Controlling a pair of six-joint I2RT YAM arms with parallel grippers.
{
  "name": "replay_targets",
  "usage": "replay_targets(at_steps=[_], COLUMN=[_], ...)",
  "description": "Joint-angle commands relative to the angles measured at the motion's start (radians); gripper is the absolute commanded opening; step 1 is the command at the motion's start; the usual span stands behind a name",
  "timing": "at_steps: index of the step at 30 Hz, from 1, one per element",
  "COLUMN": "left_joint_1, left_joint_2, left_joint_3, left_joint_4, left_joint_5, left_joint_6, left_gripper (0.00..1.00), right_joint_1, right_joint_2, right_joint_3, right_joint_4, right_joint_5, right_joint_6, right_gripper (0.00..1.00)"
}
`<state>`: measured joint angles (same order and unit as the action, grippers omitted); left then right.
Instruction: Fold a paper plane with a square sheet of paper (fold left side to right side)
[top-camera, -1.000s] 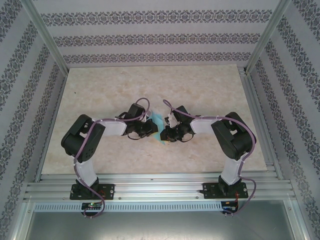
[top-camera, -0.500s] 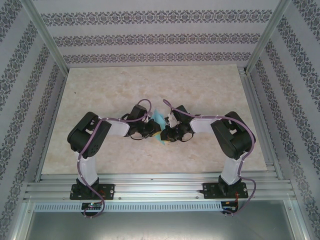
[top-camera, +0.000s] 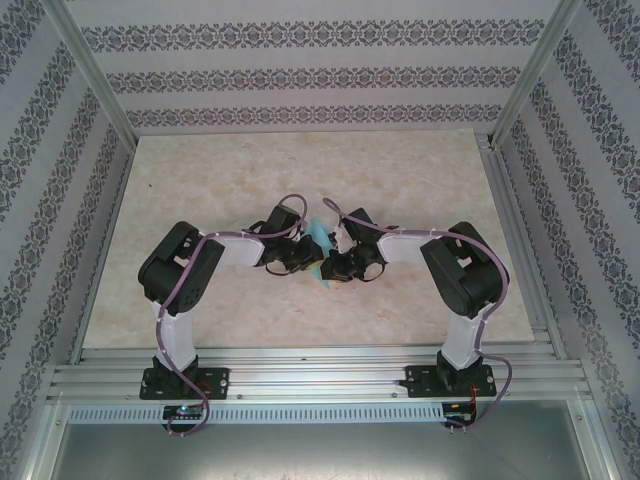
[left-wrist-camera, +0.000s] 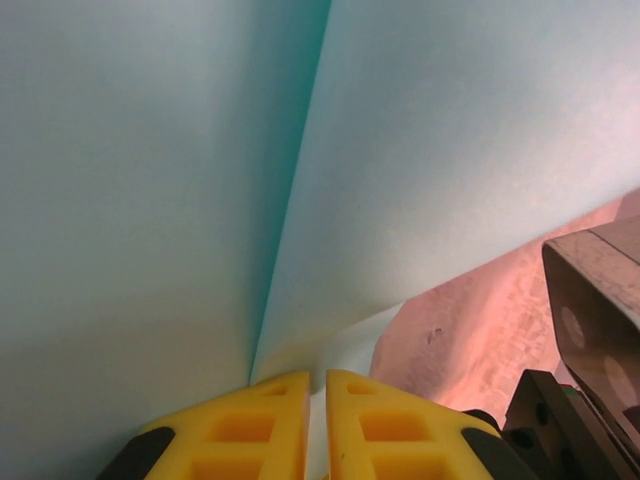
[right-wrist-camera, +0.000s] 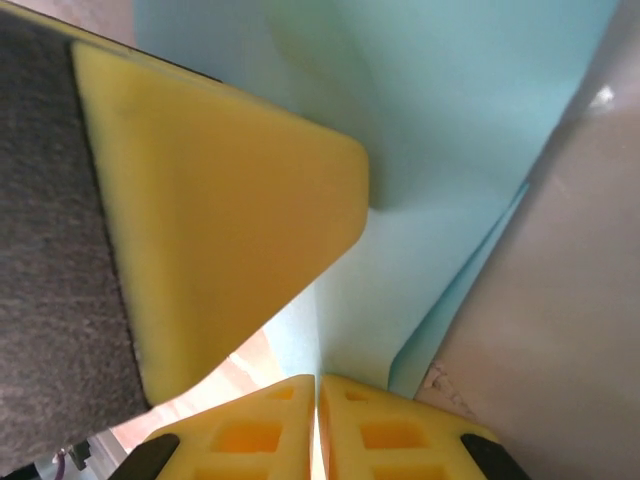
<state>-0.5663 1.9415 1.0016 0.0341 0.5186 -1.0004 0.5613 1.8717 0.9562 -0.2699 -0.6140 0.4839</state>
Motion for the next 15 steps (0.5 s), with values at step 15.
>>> replay_targets(at_steps=[15], left_joint_1=[0.082], left_joint_2=[0.082], left_joint_3=[0.145], left_joint_4=[-0.043], left_joint_5=[-0.181], left_joint_6=[0.102], left_gripper=[0.15], right_joint_1=[0.02], right_joint_2=[0.072], right_joint_3=[-0.047], right_joint_4=[-0.154], right_joint_5=[0.154], right_joint_6=[-0.026], right_gripper=[0.1])
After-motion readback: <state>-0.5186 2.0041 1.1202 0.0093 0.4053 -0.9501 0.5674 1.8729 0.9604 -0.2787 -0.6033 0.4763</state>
